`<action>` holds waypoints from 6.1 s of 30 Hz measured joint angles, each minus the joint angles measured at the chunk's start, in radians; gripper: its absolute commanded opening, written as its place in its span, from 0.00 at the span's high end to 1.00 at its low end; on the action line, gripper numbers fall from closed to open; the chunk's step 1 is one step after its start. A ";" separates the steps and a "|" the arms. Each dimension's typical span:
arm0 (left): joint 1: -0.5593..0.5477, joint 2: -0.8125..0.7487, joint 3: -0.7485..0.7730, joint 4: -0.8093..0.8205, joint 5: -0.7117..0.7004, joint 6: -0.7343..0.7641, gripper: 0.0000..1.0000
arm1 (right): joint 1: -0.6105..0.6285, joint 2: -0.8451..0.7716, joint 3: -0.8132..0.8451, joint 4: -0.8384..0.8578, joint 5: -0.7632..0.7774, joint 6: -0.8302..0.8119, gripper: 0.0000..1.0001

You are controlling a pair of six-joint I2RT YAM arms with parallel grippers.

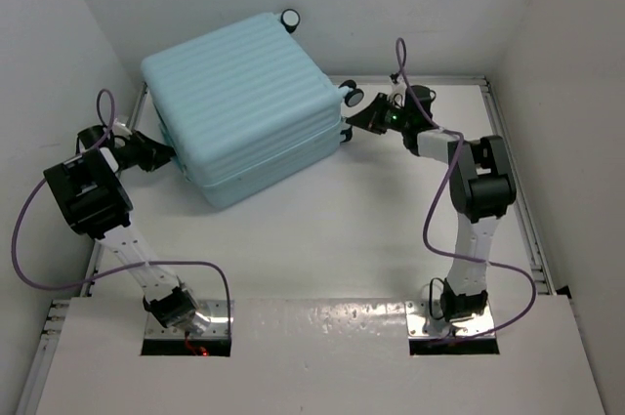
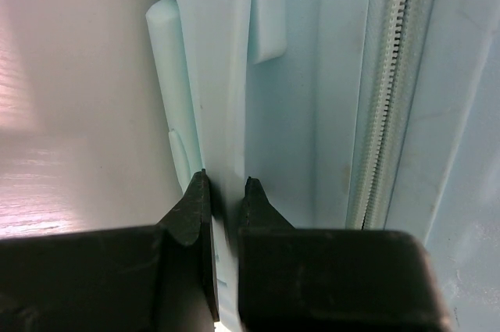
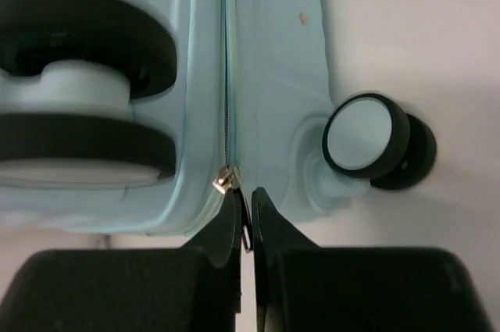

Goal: Pack the luggage

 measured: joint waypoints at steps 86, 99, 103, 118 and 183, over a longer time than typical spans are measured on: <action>-0.037 -0.138 -0.001 -0.049 -0.359 -0.126 0.33 | -0.066 -0.878 -0.595 -0.490 -0.134 -0.383 0.60; -0.136 -0.426 -0.130 -0.001 -0.522 -0.048 0.34 | 0.142 -0.754 -0.604 -0.184 0.140 -0.423 0.65; -0.161 -0.708 -0.200 -0.045 -0.491 -0.002 0.28 | 0.219 -0.537 -0.570 0.034 0.188 -0.413 0.57; -0.243 -0.928 -0.285 -0.366 -0.221 0.211 0.29 | 0.216 0.022 -0.085 0.330 -0.112 -0.206 0.50; -0.667 -0.901 -0.253 -0.521 -0.362 -0.153 0.00 | 0.276 0.017 -0.074 0.140 -0.023 -0.366 1.00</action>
